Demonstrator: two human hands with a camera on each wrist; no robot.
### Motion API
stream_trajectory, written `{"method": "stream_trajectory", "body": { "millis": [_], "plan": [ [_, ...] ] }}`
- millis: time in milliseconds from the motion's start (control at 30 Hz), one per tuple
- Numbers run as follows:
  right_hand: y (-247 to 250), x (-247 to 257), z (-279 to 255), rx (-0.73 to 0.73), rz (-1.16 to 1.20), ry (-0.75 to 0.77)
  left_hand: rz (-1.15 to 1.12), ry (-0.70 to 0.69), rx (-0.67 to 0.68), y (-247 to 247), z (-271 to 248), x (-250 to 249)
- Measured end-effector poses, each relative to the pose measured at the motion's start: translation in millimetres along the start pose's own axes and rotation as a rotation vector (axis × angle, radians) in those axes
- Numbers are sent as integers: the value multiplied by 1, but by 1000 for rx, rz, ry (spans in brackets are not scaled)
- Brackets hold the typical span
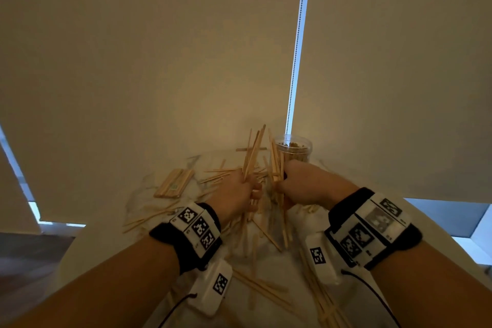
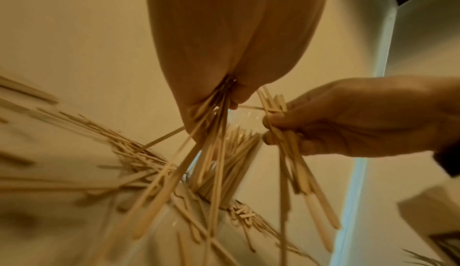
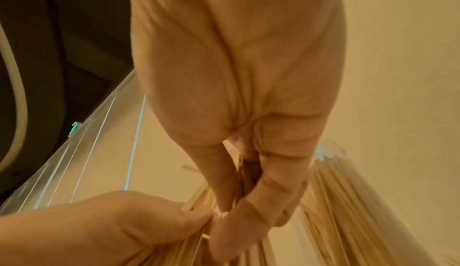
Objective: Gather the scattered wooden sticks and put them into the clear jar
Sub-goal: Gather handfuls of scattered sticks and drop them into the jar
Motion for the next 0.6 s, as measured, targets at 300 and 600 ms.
{"method": "stream_trajectory", "body": {
  "millis": [300, 600],
  "plan": [
    [8, 21, 22, -118, 206, 199, -201, -211, -86, 0, 7, -24],
    [1, 11, 34, -39, 98, 170, -227, -229, 58, -24, 24, -23]
  ]
}}
Point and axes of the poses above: each hand's wrist, its own z-axis towards the middle knuckle, its own y-axis out of the back of the hand, x = y × z, the point moved 9 cm from there along z, towards the middle knuckle, and after that the axes turned 15 degrees about y, right-handed, at the moved point
